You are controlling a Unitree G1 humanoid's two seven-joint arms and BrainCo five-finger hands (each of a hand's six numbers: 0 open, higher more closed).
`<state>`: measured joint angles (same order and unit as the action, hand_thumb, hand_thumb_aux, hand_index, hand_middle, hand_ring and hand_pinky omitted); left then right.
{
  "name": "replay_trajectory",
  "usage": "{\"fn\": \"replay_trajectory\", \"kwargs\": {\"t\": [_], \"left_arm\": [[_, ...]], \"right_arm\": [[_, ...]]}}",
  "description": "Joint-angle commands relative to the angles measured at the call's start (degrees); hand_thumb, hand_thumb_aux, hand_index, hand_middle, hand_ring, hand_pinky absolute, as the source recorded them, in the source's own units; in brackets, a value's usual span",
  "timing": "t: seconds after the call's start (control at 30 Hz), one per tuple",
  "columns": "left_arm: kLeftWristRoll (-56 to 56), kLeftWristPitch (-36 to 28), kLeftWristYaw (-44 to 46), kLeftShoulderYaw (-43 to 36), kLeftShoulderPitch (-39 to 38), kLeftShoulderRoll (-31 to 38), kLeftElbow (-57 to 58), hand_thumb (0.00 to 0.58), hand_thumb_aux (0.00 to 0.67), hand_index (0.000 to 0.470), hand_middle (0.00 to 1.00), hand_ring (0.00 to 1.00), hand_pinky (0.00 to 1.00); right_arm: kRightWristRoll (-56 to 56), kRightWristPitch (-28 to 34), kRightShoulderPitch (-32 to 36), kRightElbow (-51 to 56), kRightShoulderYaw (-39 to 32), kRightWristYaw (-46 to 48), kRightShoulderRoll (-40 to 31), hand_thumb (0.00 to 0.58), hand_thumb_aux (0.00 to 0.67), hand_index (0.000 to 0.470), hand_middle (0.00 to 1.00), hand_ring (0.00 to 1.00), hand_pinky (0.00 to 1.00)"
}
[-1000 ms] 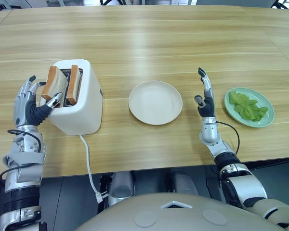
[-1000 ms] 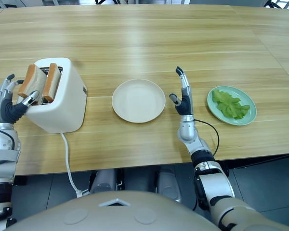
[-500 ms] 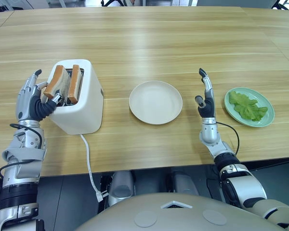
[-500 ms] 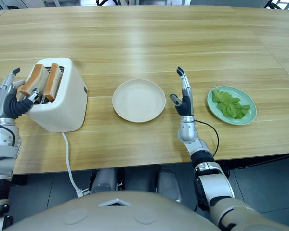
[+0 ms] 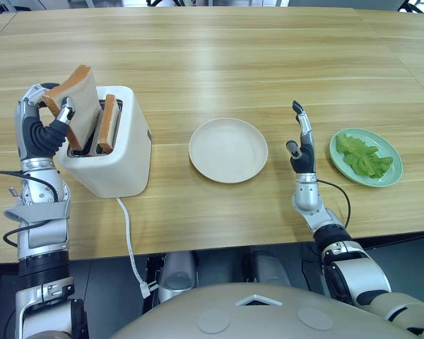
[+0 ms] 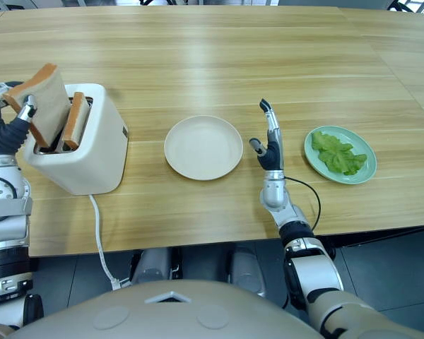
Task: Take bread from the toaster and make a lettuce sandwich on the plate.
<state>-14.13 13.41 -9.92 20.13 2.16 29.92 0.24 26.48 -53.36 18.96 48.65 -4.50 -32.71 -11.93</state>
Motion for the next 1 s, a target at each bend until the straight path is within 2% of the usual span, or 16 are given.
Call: {"fn": "replay_trajectory", "kwargs": {"t": [0.03, 0.43, 0.6, 0.7, 1.0], "left_arm": [[4.62, 3.02, 1.65, 0.97, 1.92, -0.92, 0.91, 0.580, 0.670, 0.460, 1.00, 1.00, 1.00], [18.01, 14.89, 3.63, 5.25, 9.42, -5.50, 3.65, 0.580, 0.670, 0.460, 1.00, 1.00, 1.00], [28.18, 14.64, 9.62, 3.69, 10.98, -8.63, 0.99, 0.580, 0.670, 0.460, 1.00, 1.00, 1.00], [33.35, 13.17, 15.68, -1.05, 10.49, -11.48, -1.91, 0.580, 0.670, 0.460, 1.00, 1.00, 1.00], [33.67, 13.53, 22.28, -9.23, 11.40, -17.39, -4.33, 0.580, 0.670, 0.460, 1.00, 1.00, 1.00]], "right_arm": [[-0.13, 0.52, 0.05, 1.07, 0.13, -0.62, -0.35, 0.000, 0.000, 0.000, 0.00, 0.00, 0.00], [0.01, 0.30, 1.24, 2.83, -0.21, -1.83, -0.22, 0.000, 0.000, 0.000, 0.00, 0.00, 0.00], [0.09, 0.16, 1.55, 3.19, -0.36, -2.10, -0.01, 0.000, 0.000, 0.000, 0.00, 0.00, 0.00], [0.22, 0.16, 1.70, 3.33, -0.42, -2.36, 0.04, 0.000, 0.000, 0.000, 0.00, 0.00, 0.00], [-0.28, -0.08, 2.01, 4.04, -0.02, -2.87, -0.72, 0.000, 0.000, 0.000, 0.00, 0.00, 0.00]]}}
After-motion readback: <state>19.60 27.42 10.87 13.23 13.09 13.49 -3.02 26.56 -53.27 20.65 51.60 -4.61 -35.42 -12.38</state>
